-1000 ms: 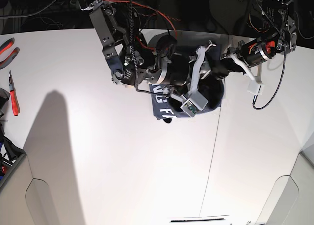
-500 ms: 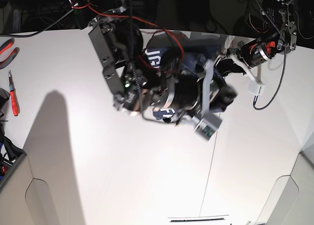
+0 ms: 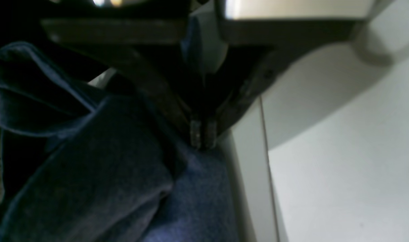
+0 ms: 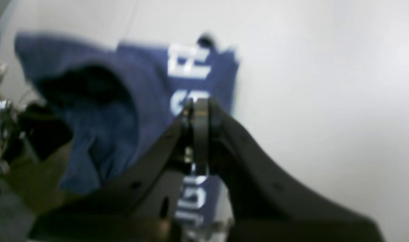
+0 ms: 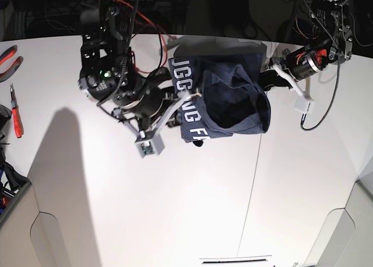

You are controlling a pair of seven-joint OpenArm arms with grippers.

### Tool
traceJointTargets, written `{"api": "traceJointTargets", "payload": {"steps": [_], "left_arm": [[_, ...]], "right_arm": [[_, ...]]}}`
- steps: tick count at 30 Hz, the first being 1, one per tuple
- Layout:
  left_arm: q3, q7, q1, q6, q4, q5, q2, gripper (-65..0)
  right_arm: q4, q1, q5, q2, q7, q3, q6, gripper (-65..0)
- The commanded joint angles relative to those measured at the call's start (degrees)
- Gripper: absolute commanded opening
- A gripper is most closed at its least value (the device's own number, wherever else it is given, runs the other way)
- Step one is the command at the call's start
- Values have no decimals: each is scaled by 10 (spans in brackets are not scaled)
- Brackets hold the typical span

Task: Layout the t-shirt on the table in an organized manner, then fold the t-shirt properly
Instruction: 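Grasp the shirt end with the right gripper and fold it over the left half, then grasp the folded bundle with both grippers and lift it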

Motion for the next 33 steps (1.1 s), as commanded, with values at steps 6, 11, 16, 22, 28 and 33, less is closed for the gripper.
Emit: {"api": "traceJointTargets", "payload": {"steps": [6,11,16,22,28,33], "left_arm": [[-2,-8,-4,-6,8,-14,-5,-650],[-2,-8,-5,-6,8,-14,-5,-650],[-2,-9,-5,-6,8,-14,-5,-650],[-32,-32,-5,-6,13,-54,-5,-650],[-166,-42,-4,-9,49,-116,-5,-650],[-235,81,-4,-9,101,-252,-9,-650]], "right_arm": [[-55,-3,14,-4,19,-48,2,-650],[-86,-2,84,-5,45,-142,29,-650],[-86,26,114,2,52,-224,70,-650],[-86,60,113,-5,52,-238,73,-650],[-86,92,68,-5,52,-236,73,-650],[-86,135,-16,-5,56,-229,51,-650]]}}
